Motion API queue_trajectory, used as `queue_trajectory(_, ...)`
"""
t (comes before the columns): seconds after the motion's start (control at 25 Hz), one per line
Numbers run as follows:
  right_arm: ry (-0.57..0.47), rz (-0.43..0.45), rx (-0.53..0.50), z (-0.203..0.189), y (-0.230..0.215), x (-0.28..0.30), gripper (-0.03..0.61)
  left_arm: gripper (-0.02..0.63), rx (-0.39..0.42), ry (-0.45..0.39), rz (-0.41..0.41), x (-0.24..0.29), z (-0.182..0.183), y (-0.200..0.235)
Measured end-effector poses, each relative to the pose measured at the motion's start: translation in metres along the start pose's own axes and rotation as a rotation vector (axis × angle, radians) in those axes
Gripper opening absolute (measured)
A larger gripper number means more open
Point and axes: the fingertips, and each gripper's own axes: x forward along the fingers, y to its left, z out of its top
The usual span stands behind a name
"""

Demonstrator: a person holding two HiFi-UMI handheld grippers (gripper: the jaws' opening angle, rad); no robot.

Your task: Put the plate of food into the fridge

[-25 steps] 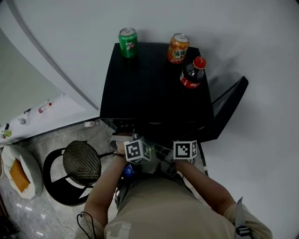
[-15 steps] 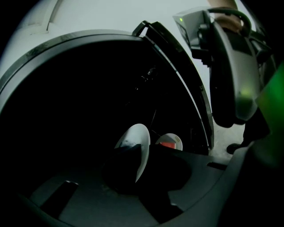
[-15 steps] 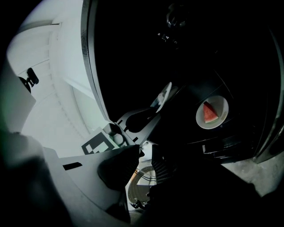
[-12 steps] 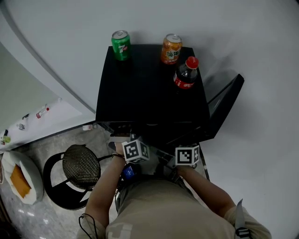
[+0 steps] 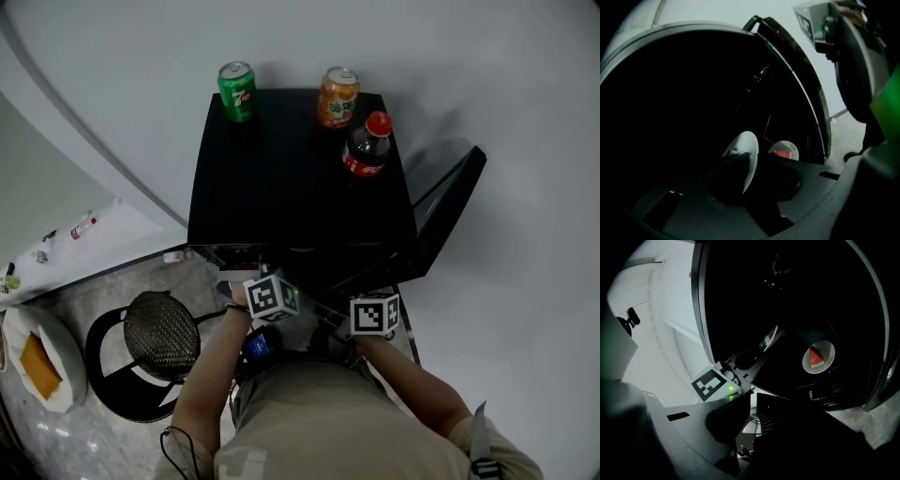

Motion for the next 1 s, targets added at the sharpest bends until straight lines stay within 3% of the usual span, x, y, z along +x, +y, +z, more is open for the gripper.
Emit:
queue_trajectory(0.4,-0.005,-0.005,-0.003,0.003,-0.002,-0.004,0.049,0.063,0.011,0.008,-0.002,0.007,-0.003,-0.003)
queue_trajectory(1.0,0.031,0.013,-0.010,-0.002,-0.001,0.005,0.049,0.089,0.000,-0.044,0.041,-0.013,0.002,-0.001)
